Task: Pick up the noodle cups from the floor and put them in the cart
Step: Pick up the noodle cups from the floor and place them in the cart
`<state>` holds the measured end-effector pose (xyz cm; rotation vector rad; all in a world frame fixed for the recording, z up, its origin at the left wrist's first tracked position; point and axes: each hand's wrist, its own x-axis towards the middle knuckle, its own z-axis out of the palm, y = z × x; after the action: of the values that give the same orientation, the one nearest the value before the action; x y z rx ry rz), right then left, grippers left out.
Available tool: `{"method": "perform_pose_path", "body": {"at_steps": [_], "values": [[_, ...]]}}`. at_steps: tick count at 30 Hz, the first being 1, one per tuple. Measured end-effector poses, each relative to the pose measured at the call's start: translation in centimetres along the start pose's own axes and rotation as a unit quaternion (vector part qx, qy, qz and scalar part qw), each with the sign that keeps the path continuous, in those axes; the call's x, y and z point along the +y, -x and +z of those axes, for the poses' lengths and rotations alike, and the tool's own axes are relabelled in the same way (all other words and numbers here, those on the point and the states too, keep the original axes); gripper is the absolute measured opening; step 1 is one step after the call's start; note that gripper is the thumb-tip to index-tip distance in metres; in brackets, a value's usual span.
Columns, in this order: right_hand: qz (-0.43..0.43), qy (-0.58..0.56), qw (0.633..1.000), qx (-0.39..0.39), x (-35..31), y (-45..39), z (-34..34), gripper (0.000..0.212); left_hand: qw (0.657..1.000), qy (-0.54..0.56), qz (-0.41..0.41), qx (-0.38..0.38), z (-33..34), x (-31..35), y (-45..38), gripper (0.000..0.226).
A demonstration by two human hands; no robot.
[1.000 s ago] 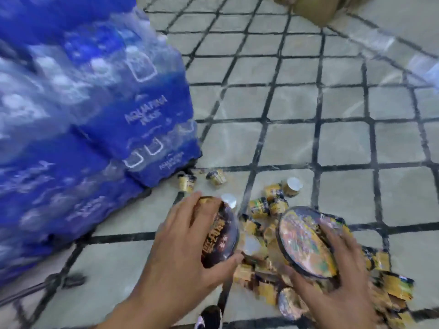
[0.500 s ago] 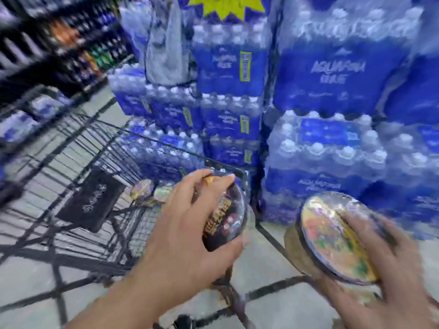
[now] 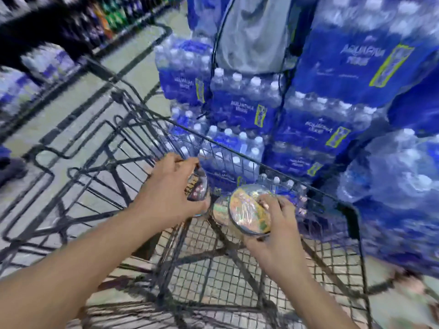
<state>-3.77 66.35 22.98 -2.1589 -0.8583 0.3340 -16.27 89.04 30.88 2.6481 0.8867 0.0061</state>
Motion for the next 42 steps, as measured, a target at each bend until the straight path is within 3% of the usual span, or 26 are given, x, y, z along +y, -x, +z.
{"method": "perform_pose_path", "body": {"at_steps": [6,15,21,25,29,33,37,42], "values": [[0.044,0.094,0.995,-0.006,2.3,-5.0,8.4,0.081,0.995,-0.064,0.047,-0.059,6.7,-5.2,-6.5,0.108],[0.088,0.188,0.978,-0.035,6.0,-7.6,14.9,0.090,0.985,-0.094,0.081,-0.119,15.2,-8.7,-10.0,0.112],[0.101,0.177,0.977,-0.069,5.8,-7.3,14.4,0.089,0.980,-0.130,0.056,-0.140,15.8,-9.0,-10.0,0.114],[0.095,0.126,0.986,-0.057,3.3,-5.4,9.3,0.087,0.994,-0.027,0.053,-0.092,12.7,-6.7,-7.8,0.092],[0.064,0.087,0.993,0.041,1.9,-0.5,0.2,0.079,0.988,0.094,0.122,-0.008,9.7,0.9,-3.7,0.075],[0.086,0.062,0.982,0.154,5.3,8.3,-10.6,0.074,0.967,0.125,0.222,-0.023,9.7,15.0,0.7,0.071],[0.205,0.081,0.945,0.243,13.8,20.7,-20.6,0.069,0.917,0.147,0.359,-0.093,13.3,29.9,6.4,0.069],[0.356,0.133,0.888,0.259,25.6,37.9,-30.6,0.071,0.880,0.063,0.450,-0.136,22.0,45.8,14.9,0.074]]}}
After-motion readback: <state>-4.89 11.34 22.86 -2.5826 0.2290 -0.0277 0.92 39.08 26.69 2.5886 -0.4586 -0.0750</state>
